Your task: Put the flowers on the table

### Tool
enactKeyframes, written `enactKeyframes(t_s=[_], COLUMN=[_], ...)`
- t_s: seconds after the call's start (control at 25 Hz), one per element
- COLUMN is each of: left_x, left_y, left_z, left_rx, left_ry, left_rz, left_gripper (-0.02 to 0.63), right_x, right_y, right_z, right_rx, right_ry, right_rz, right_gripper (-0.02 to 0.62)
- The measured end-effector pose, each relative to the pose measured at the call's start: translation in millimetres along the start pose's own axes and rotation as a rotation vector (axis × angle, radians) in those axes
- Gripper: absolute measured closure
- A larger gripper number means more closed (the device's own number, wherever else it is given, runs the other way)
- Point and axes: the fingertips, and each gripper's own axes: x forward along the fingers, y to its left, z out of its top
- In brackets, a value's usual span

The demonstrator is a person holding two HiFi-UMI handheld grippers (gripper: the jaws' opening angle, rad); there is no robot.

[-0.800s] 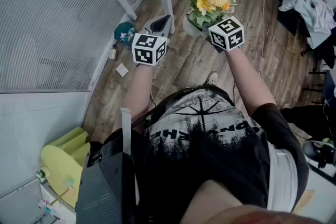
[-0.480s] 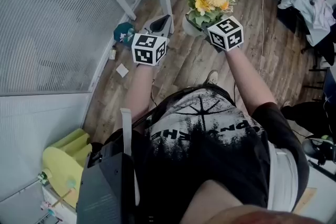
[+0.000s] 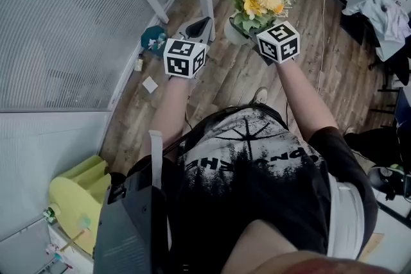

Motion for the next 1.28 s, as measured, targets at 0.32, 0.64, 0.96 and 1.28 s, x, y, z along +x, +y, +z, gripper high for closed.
enactKeyframes(t_s=[0.32,0.64,0.96,1.28], left_x=[2,3,22,86], left_y=[1,4,31,82], left_z=[3,9,6,21], left_rx=[0.002,0.007,0.0,-0.015], left_ry=[-0.005,-0.012,-0.003,0.01], left_rz=[-0.002,-0.006,0.023,0.073], left_gripper=[0.595,0.595,0.594,0.594], right_x=[-1,-1,23,82], right_y=[-2,-4,-24,-92], right_z=[-1,6,5,17], right_rx=[-0.008,-0.011,-0.016,-0.019], right_ry=[0.009,-0.005,0.011,0.023], right_rz=[-0.007,-0.018,-0.006,0.042], right_gripper=[0.324,0.324,0.324,0.324])
